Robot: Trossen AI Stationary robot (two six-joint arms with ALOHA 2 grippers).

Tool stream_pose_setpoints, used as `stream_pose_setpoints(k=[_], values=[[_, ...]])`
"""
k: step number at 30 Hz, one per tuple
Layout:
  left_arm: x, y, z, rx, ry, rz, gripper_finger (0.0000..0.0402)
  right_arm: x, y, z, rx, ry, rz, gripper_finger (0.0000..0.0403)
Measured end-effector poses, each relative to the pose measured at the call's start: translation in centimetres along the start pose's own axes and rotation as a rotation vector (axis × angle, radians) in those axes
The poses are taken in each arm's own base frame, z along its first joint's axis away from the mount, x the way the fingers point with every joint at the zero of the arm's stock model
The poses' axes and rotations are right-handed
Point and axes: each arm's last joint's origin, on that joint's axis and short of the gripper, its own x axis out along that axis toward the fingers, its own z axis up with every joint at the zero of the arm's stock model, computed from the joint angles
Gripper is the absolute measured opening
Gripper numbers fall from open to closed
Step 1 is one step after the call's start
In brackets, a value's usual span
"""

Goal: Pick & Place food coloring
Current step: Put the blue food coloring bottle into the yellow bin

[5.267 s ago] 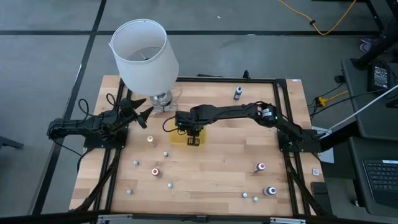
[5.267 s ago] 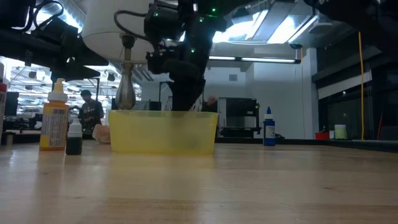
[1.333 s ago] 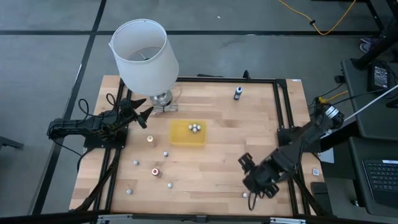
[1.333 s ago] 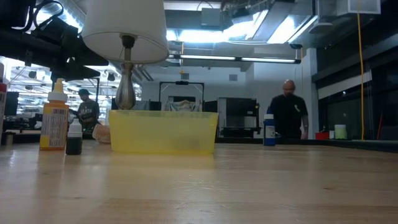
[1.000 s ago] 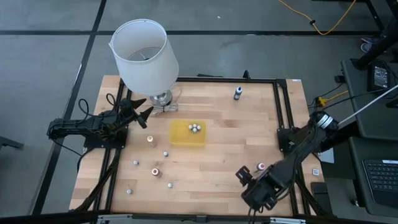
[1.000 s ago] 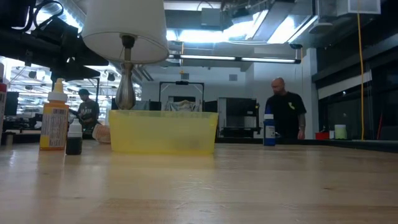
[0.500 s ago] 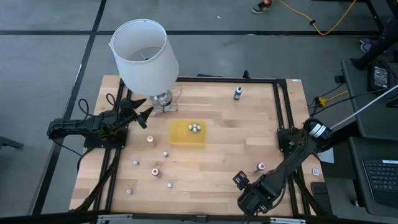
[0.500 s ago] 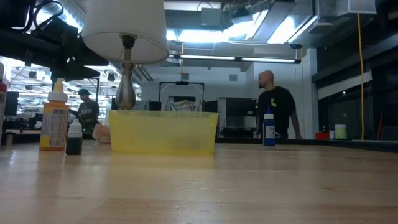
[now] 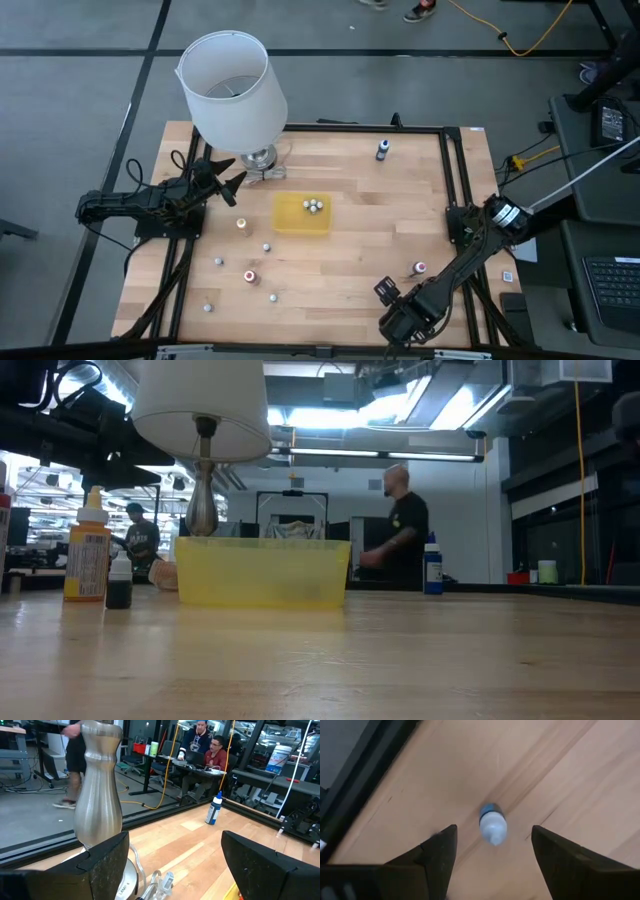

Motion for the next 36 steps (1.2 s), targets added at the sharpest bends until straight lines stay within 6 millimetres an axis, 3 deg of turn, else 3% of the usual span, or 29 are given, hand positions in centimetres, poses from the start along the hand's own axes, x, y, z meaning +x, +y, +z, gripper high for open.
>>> stream_pose_setpoints(k=[15, 30, 36], values=[[0.0, 0.0, 0.0, 0.0, 0.0, 0.0, 0.0311, 0.0, 0.42, 0.04, 0.014, -0.008, 0.014, 0.0246], [0.0, 0.0, -0.01, 0.0, 0.0, 0.0, 0.0312, 0.0, 0.45, 0.27, 0.015, -0.033, 0.017, 0.0097], [0.0, 0.0, 0.0, 0.0, 0.0, 0.0, 0.0311, -0.16, 0.43, 0.34, 0.015, -0.036, 0.017, 0.0057]])
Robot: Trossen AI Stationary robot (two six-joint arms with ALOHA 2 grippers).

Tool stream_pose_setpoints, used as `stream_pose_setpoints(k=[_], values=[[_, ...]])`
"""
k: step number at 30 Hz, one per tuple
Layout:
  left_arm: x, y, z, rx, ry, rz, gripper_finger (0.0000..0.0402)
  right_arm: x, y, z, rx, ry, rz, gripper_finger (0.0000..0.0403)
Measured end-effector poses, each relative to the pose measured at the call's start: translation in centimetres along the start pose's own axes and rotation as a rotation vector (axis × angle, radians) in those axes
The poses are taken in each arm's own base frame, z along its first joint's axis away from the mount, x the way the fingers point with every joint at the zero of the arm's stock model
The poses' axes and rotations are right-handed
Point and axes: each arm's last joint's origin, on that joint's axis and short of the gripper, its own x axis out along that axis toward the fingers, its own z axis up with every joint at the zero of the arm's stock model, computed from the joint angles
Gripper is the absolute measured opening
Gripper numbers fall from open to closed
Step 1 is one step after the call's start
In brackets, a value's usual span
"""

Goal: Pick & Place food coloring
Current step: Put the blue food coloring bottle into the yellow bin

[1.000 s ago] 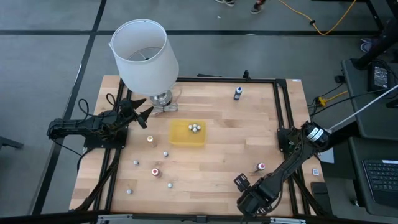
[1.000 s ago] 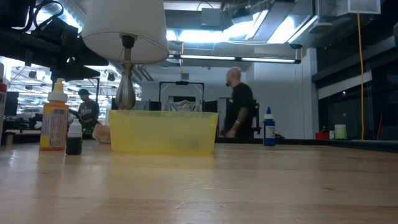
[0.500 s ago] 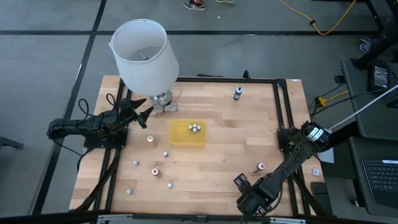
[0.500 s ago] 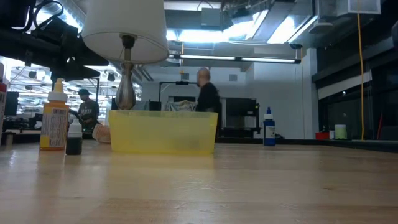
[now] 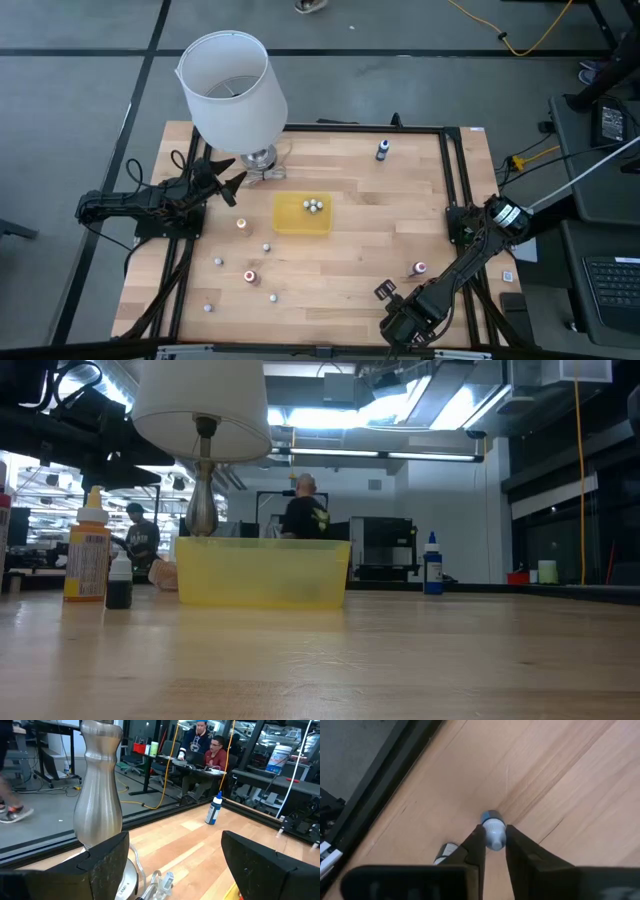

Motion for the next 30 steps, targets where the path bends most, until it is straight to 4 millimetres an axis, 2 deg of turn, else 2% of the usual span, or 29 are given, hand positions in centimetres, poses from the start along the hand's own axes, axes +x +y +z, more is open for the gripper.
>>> stream_pose_setpoints(k=[8, 14, 21, 30], values=[[0.0, 0.0, 0.0, 0.0, 0.0, 0.0, 0.0312, -2.0, -1.1, 1.0, 0.029, 0.017, -0.009, 0.0073], [0.0, 0.0, 0.0, 0.0, 0.0, 0.0, 0.0312, -4.7, -2.4, 2.0, 0.026, 0.039, -0.02, 0.0055], [0.0, 0.0, 0.0, 0.0, 0.0, 0.0, 0.0311, -8.9, -3.9, 3.1, 0.062, 0.036, -0.066, 0.0069], [0.0, 0.0, 0.0, 0.0, 0.0, 0.0, 0.0311, -13.9, -7.2, 3.8, 0.157, -0.015, -0.09, 0.0059]])
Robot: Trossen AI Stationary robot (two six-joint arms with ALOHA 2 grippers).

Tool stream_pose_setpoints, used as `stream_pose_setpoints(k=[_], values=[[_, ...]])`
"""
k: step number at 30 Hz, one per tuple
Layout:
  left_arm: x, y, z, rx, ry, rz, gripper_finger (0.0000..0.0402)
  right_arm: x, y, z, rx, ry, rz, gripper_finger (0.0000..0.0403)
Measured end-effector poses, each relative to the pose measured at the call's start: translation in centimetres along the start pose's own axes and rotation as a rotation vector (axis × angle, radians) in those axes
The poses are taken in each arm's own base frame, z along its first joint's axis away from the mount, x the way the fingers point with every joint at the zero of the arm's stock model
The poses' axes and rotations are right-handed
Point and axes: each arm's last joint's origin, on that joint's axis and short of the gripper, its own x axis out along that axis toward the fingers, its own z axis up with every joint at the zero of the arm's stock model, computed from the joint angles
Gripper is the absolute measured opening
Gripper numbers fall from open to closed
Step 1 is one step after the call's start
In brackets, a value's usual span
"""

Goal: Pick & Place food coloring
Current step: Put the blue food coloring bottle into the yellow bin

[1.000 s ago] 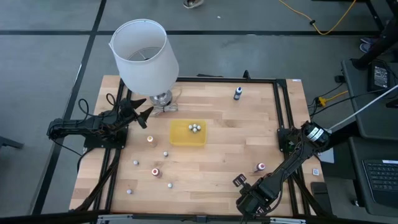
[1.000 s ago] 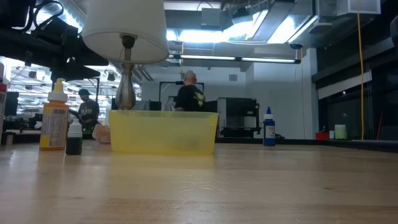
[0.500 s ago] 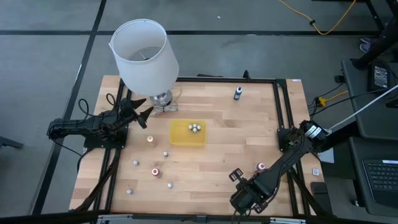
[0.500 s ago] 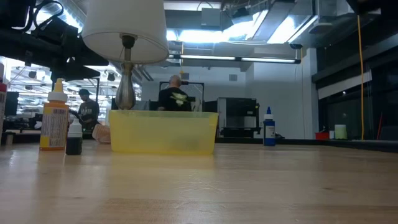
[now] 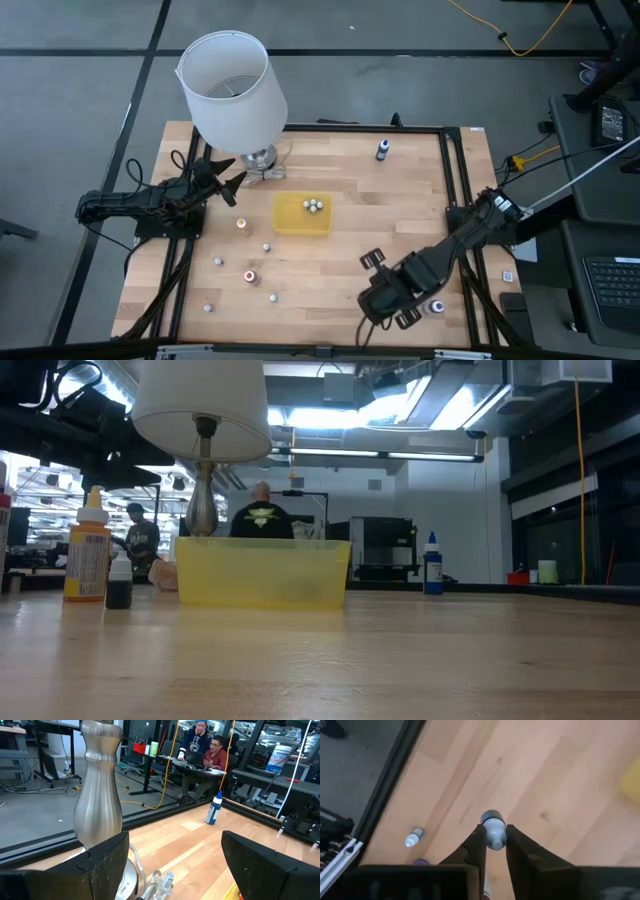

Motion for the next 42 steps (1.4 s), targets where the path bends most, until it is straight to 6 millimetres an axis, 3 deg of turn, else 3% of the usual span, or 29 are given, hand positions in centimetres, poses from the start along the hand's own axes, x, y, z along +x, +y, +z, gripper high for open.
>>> stream_pose_setpoints(k=[12, 23, 34, 42], values=[[0.0, 0.0, 0.0, 0.0, 0.0, 0.0, 0.0311, -3.2, -8.3, 0.7, 0.235, -0.109, -0.057, 0.0061], [0.0, 0.0, 0.0, 0.0, 0.0, 0.0, 0.0311, -3.4, -16.7, 0.4, 0.429, -0.236, -0.124, 0.0062], [0.0, 0.0, 0.0, 0.0, 0.0, 0.0, 0.0313, 1.2, -24.5, -0.2, 0.62, -0.189, -0.16, 0.0061], [0.0, 0.0, 0.0, 0.0, 0.0, 0.0, 0.0312, 6.4, -27.3, -0.2, 0.673, -0.093, -0.106, 0.0063]])
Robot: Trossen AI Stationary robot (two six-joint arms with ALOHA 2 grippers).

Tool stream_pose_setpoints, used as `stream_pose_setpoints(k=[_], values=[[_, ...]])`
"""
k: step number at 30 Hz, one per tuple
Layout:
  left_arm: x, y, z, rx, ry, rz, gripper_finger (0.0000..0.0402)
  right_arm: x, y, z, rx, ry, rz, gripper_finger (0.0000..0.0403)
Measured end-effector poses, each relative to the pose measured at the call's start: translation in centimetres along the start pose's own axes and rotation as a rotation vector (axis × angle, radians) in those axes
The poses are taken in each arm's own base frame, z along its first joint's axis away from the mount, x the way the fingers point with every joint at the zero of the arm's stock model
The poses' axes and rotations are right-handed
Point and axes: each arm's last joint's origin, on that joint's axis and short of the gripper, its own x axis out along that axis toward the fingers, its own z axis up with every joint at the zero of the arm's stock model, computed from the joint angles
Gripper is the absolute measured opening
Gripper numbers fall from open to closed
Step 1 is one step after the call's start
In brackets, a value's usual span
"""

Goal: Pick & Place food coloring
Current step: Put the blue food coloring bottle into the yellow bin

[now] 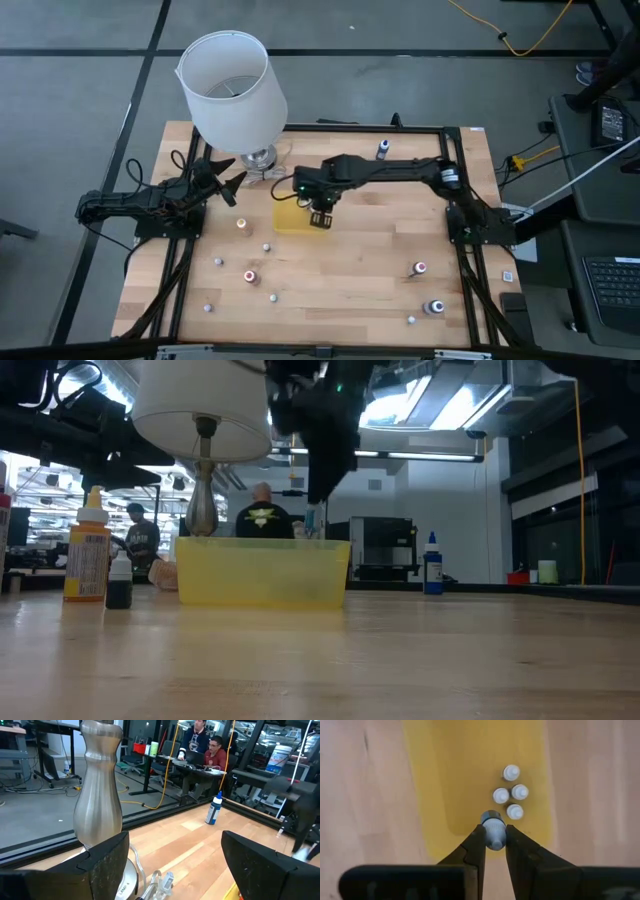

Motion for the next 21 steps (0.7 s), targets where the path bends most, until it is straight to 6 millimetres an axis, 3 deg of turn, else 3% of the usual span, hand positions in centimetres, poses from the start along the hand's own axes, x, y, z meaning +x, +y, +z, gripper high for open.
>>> stream_pose_setpoints(k=[12, 21], values=[[0.0, 0.0, 0.0, -0.001, -0.001, 0.0, 0.0313, 4.7, -0.1, 0.2, 0.002, 0.074, 0.0, 0.0064], [0.0, 0.0, 0.0, 0.0, 0.0, 0.0, 0.0312, 6.2, -0.1, 0.3, 0.004, 0.084, -0.001, 0.0066]])
